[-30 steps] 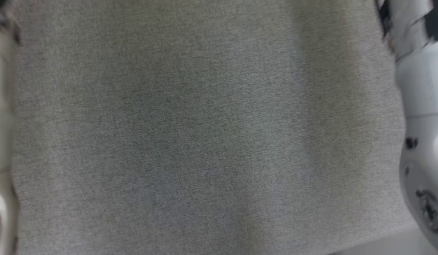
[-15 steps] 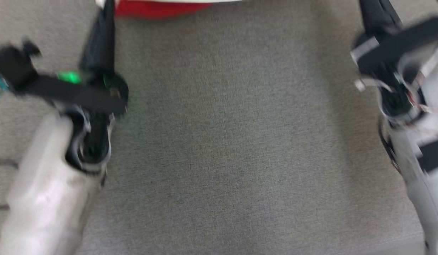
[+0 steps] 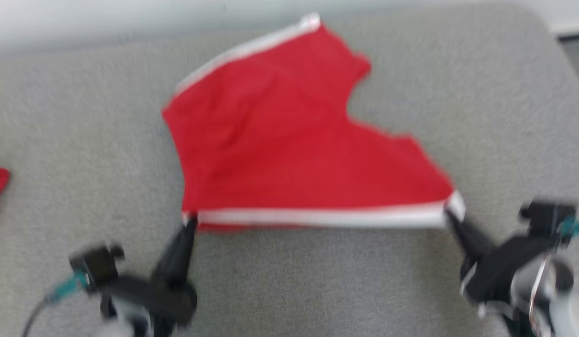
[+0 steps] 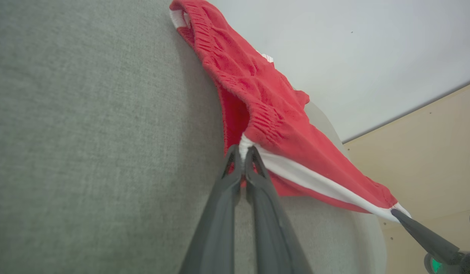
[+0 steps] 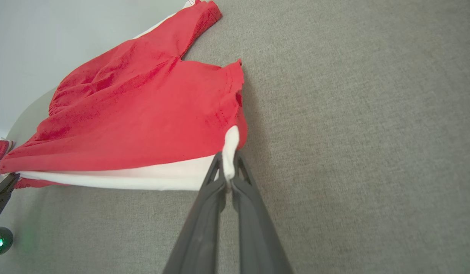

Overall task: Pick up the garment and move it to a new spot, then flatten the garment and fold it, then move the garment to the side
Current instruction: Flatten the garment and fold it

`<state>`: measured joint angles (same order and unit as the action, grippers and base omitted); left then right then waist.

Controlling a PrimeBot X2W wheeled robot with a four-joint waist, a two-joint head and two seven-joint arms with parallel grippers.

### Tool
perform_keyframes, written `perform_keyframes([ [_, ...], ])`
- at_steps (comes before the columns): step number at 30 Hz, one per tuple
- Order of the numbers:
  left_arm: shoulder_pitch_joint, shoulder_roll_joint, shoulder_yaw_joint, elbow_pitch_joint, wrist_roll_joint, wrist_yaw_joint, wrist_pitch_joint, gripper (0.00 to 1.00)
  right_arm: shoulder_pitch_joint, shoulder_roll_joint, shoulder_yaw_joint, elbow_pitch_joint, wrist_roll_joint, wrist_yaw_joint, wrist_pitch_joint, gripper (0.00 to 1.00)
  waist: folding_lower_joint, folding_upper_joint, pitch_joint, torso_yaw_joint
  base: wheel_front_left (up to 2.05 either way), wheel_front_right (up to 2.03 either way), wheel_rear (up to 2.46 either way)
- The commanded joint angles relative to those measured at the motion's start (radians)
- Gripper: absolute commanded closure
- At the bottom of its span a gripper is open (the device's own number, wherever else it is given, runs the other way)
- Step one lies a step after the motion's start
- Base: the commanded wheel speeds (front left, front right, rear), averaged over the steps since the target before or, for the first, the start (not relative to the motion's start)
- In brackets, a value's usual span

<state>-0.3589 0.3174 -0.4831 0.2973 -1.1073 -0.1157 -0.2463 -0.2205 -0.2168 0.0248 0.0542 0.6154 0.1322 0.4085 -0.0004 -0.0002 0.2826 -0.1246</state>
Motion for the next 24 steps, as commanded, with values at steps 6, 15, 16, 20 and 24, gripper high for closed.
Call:
perform_keyframes([
  [6,0.221,0.055,-0.062,-0.057,0.041,0.074,0.020,1.00,0.295,0.108,-0.085,-0.170,-0.102,-0.003,0.240,1.00,0.0004,0.0002,-0.187,0.000,0.00,0.00,0.00],
  [15,0.384,0.121,-0.140,-0.171,0.077,0.181,0.106,1.00,0.515,0.148,-0.145,-0.313,-0.189,-0.003,0.469,1.00,0.0004,0.0002,-0.244,0.018,0.00,0.00,0.00],
  [16,0.393,0.125,-0.142,-0.187,0.076,0.189,0.111,1.00,0.521,0.152,-0.153,-0.331,-0.193,-0.003,0.475,1.00,0.0004,0.0002,-0.246,0.021,0.00,0.00,0.00],
  [20,0.395,0.125,-0.138,-0.237,0.068,0.202,0.116,1.00,0.477,0.154,-0.162,-0.370,-0.219,-0.003,0.458,1.00,0.0004,0.0002,-0.251,0.030,0.00,0.00,0.00],
  [24,0.342,0.107,-0.124,-0.264,0.059,0.208,0.121,1.00,0.376,0.119,-0.144,-0.339,-0.239,-0.003,0.435,1.00,0.0004,0.0002,-0.248,0.040,0.00,0.00,0.00],
])
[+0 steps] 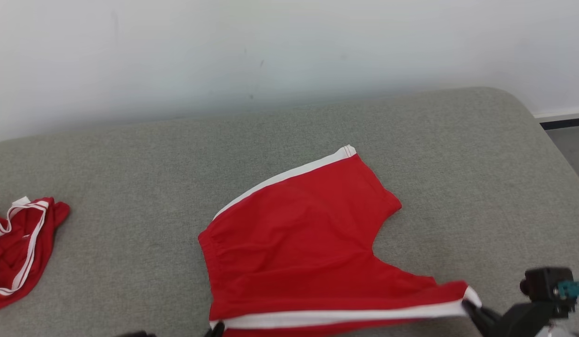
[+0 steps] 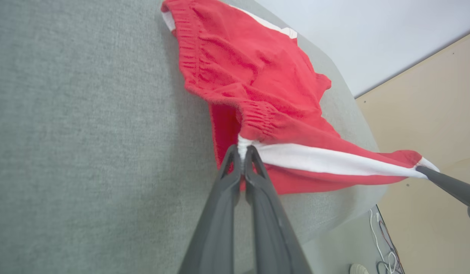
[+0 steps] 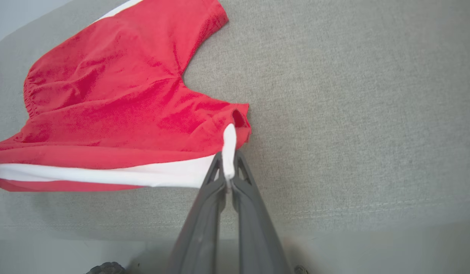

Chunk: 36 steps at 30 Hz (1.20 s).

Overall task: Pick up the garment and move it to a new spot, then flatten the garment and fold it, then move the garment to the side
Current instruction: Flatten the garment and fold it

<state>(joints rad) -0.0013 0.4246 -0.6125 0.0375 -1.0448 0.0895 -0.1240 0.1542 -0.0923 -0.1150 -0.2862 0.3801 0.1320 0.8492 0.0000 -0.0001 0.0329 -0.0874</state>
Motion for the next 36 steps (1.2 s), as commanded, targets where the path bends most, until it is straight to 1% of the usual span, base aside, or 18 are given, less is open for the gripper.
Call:
perform_keyframes([
  [1,-0.028,-0.005,0.008,-0.003,-0.004,0.007,0.002,1.00,-0.027,-0.022,0.003,0.013,-0.024,-0.003,-0.010,1.00,0.0000,0.0001,0.003,0.008,0.00,0.00,0.00],
  [6,-0.110,-0.040,0.016,0.036,-0.006,0.010,0.017,1.00,-0.193,-0.082,0.078,0.117,-0.056,-0.003,-0.025,1.00,0.0000,0.0001,0.017,0.028,0.00,0.00,0.00],
  [8,-0.145,-0.052,0.020,0.057,-0.015,0.001,0.027,1.00,-0.279,-0.094,0.117,0.180,-0.046,-0.003,-0.034,1.00,0.0000,0.0001,0.032,0.031,0.00,0.00,0.00],
  [11,-0.201,-0.074,0.026,0.092,-0.022,-0.002,0.035,1.00,-0.417,-0.120,0.176,0.293,-0.061,-0.003,-0.051,1.00,0.0000,0.0001,0.063,0.039,0.00,0.00,0.00],
  [13,-0.245,-0.089,0.037,0.113,-0.021,0.005,0.034,1.00,-0.513,-0.132,0.213,0.372,-0.073,-0.003,-0.064,1.00,0.0000,0.0001,0.090,0.047,0.00,0.00,0.00],
  [14,-0.245,-0.089,0.037,0.113,-0.021,0.005,0.034,1.00,-0.513,-0.132,0.213,0.372,-0.073,-0.003,-0.064,1.00,0.0000,0.0001,0.090,0.047,0.00,0.00,0.00],
  [16,-0.290,-0.106,0.044,0.135,-0.011,0.014,0.027,1.00,-0.602,-0.147,0.238,0.449,-0.092,-0.003,-0.093,1.00,0.0000,0.0001,0.119,0.062,0.00,0.00,0.00],
  [21,-0.394,-0.161,0.061,0.210,-0.004,0.042,0.016,1.00,-0.771,-0.156,0.265,0.628,-0.149,-0.003,-0.187,1.00,0.0000,0.0001,0.178,0.107,0.00,0.00,0.00],
  [22,-0.410,-0.177,0.066,0.227,-0.006,0.046,0.009,1.00,-0.797,-0.153,0.262,0.657,-0.160,-0.003,-0.205,1.00,0.0000,0.0001,0.188,0.117,0.00,0.00,0.00],
  [26,-0.474,-0.211,0.066,0.294,0.008,0.058,-0.006,1.00,-0.876,-0.132,0.248,0.767,-0.194,-0.003,-0.268,1.00,0.0000,0.0001,0.223,0.145,0.00,0.00,0.00],
  [31,-0.536,-0.245,0.058,0.358,0.020,0.053,-0.013,1.00,-0.953,-0.112,0.233,0.883,-0.234,-0.003,-0.362,1.00,0.0000,0.0001,0.254,0.166,0.00,0.00,0.00],
  [36,-0.585,-0.272,0.056,0.404,0.028,0.044,-0.028,1.00,-1.019,-0.094,0.216,0.984,-0.263,-0.003,-0.427,1.00,0.0000,0.0001,0.272,0.176,0.00,0.00,0.00],
])
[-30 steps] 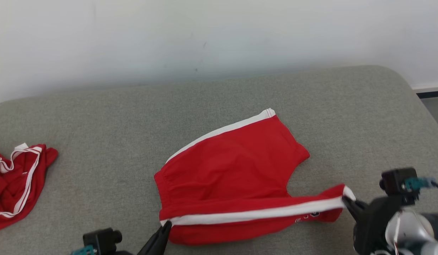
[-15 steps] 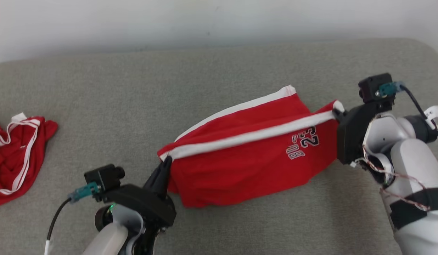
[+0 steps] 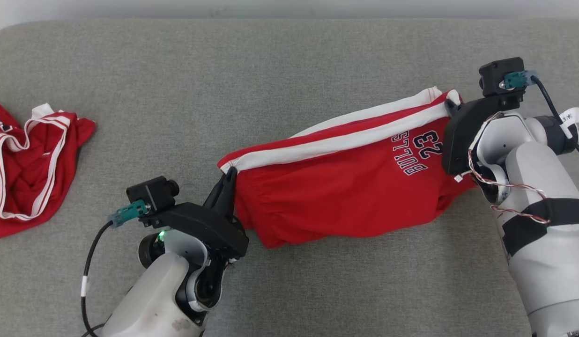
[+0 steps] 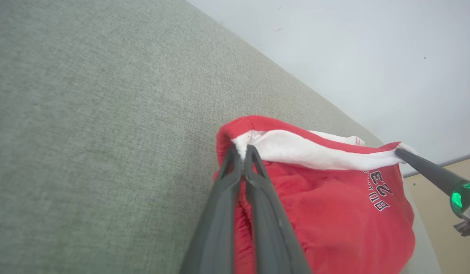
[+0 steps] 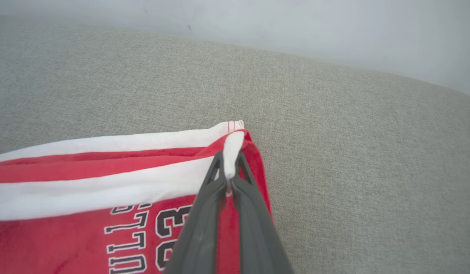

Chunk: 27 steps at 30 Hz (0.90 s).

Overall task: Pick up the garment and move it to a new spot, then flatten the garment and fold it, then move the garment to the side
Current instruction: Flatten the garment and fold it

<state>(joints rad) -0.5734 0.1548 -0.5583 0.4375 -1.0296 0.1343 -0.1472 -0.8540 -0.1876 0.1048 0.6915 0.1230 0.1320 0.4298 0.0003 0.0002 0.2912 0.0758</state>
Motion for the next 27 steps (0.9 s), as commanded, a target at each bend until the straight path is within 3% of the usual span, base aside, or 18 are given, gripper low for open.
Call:
perform_keyframes([
  [1,-0.020,-0.007,0.001,0.012,0.015,-0.002,-0.009,1.00,-0.022,0.004,-0.008,0.026,-0.012,-0.003,-0.021,1.00,-0.0003,-0.0002,0.016,0.014,0.00,0.00,0.00],
  [4,-0.038,-0.020,0.000,0.036,0.010,-0.010,-0.013,1.00,-0.050,0.012,-0.031,0.081,-0.034,-0.003,-0.063,1.00,-0.0003,-0.0002,0.018,0.016,0.00,0.00,0.00],
  [5,-0.042,-0.024,-0.001,0.043,0.009,-0.010,-0.014,0.61,-0.057,0.016,-0.041,0.098,-0.041,-0.003,-0.078,0.56,-0.0003,-0.0002,0.017,0.017,0.00,0.00,0.00],
  [6,-0.045,-0.029,0.001,0.047,0.007,-0.015,-0.022,0.00,-0.063,0.023,-0.052,0.113,-0.044,-0.003,-0.095,0.00,-0.0003,-0.0002,0.015,0.017,0.00,0.00,0.00],
  [13,-0.034,-0.026,0.019,0.074,0.027,-0.044,-0.082,0.00,-0.087,0.043,-0.067,0.197,-0.029,-0.003,-0.182,0.00,-0.0003,-0.0002,-0.024,0.010,0.00,0.00,0.00],
  [20,0.062,0.031,0.067,0.046,0.132,-0.029,-0.117,0.00,-0.055,0.014,-0.066,0.250,0.040,-0.003,-0.204,0.00,-0.0003,-0.0002,-0.095,0.002,0.00,0.00,0.00],
  [24,0.137,0.053,0.140,-0.031,0.240,-0.021,-0.118,0.00,-0.029,-0.006,-0.061,0.271,0.059,-0.003,-0.200,0.00,-0.0003,-0.0002,-0.121,0.005,0.00,0.00,0.00],
  [27,0.261,0.069,0.219,-0.152,0.438,-0.039,-0.117,0.00,0.004,-0.027,-0.072,0.306,0.081,-0.003,-0.197,0.00,-0.0003,-0.0002,-0.140,0.019,0.00,0.00,0.00],
])
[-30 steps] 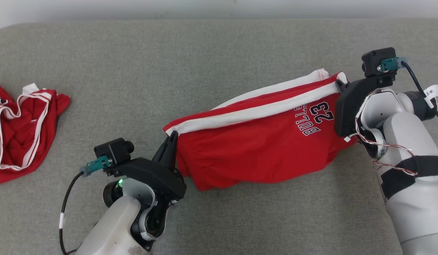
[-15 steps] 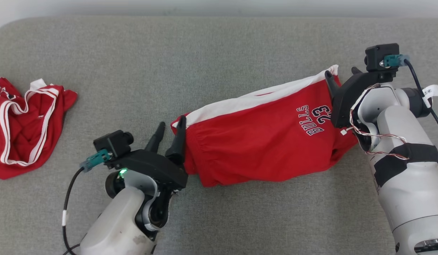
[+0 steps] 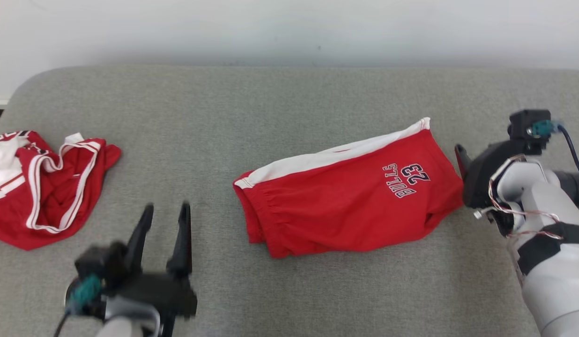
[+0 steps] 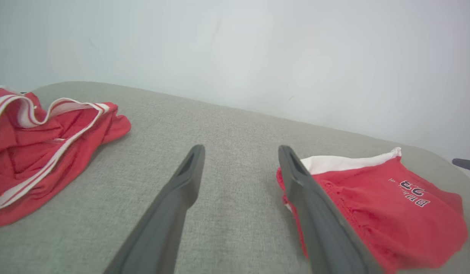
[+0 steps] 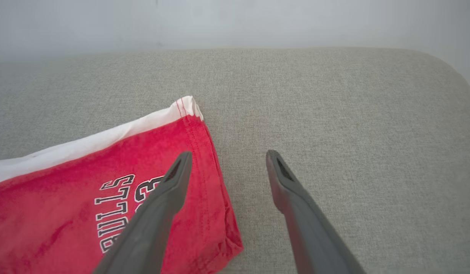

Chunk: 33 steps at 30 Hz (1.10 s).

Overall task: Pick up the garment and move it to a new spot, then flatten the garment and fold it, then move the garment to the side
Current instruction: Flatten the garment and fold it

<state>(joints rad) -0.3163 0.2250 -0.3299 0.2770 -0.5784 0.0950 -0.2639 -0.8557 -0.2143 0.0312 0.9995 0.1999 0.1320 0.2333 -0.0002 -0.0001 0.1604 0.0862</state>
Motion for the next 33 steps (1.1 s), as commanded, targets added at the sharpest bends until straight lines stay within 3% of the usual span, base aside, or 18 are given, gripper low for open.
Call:
perform_keyframes([
  [1,0.032,-0.001,0.010,-0.013,0.030,-0.005,0.000,0.00,0.013,-0.005,-0.004,0.007,0.007,-0.003,-0.001,0.00,0.0002,0.0001,-0.011,0.013,0.00,0.00,0.00],
  [13,0.281,-0.111,0.239,-0.148,0.260,-0.137,0.000,0.00,0.033,-0.038,-0.079,0.115,0.009,-0.003,-0.034,0.00,0.0002,0.0001,0.015,0.079,0.00,0.00,0.00],
  [22,0.307,-0.156,0.301,-0.183,0.331,-0.184,0.000,0.00,0.004,-0.049,-0.114,0.180,0.008,-0.003,-0.019,0.00,0.0002,0.0001,0.057,0.123,0.00,0.00,0.00],
  [29,0.296,-0.170,0.324,-0.180,0.347,-0.199,0.000,0.00,0.004,-0.003,-0.090,0.249,0.027,0.001,0.125,0.00,0.0002,0.0001,0.073,0.130,0.00,0.00,0.00],
  [30,0.296,-0.171,0.326,-0.180,0.348,-0.202,0.000,0.00,0.007,0.002,-0.083,0.253,0.028,0.001,0.143,0.20,0.0002,0.0001,0.073,0.130,0.00,0.00,0.00],
  [32,0.296,-0.172,0.330,-0.179,0.347,-0.205,0.000,0.00,0.012,0.006,-0.068,0.247,0.035,0.002,0.156,1.00,0.0002,0.0001,0.072,0.127,0.00,0.00,0.00],
  [33,0.296,-0.173,0.332,-0.177,0.345,-0.207,-0.001,0.00,0.016,0.003,-0.061,0.243,0.040,0.002,0.157,1.00,0.0002,0.0001,0.072,0.125,0.00,0.00,0.00],
])
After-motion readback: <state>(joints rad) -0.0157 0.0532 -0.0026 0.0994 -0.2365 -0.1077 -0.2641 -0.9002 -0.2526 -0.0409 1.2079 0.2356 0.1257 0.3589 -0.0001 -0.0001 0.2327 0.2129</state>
